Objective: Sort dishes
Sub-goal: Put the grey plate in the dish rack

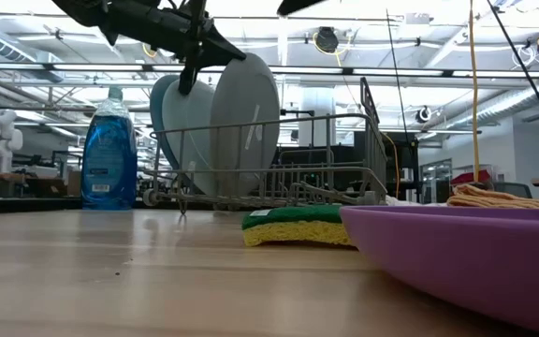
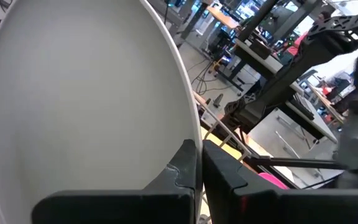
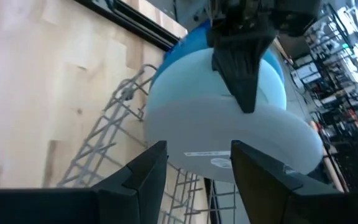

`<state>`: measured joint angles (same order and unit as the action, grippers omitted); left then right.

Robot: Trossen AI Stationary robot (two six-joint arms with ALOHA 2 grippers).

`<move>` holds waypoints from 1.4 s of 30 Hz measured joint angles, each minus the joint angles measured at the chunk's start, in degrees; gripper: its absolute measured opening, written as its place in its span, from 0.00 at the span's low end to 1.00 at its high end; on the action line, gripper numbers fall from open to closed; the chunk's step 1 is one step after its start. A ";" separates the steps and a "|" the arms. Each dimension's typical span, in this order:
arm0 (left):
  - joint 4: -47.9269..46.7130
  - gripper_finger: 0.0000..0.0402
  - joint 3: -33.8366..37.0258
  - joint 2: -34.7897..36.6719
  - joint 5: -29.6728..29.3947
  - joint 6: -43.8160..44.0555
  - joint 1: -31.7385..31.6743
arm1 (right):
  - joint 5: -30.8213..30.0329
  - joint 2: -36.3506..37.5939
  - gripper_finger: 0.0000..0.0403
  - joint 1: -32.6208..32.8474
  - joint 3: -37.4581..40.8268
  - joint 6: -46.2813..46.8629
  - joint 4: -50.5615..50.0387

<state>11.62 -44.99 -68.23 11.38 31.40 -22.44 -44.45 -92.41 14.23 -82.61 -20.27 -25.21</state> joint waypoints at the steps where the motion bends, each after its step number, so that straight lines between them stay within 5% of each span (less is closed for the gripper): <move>1: 0.00 0.03 0.00 0.00 -0.02 0.00 0.02 | 0.08 -0.76 0.42 -0.73 0.00 -0.20 0.86; 31: 0.83 0.04 -0.04 0.02 1.90 -3.70 0.07 | 9.18 -4.34 0.42 -18.86 0.00 6.29 14.67; 42: 1.54 0.24 -0.11 0.10 2.90 -1.90 0.49 | 11.64 -6.32 0.42 -21.04 -0.04 7.79 15.03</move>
<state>13.16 -45.10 -68.13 14.28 29.50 -21.94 -32.81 -98.73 -6.81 -82.65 -12.48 -10.18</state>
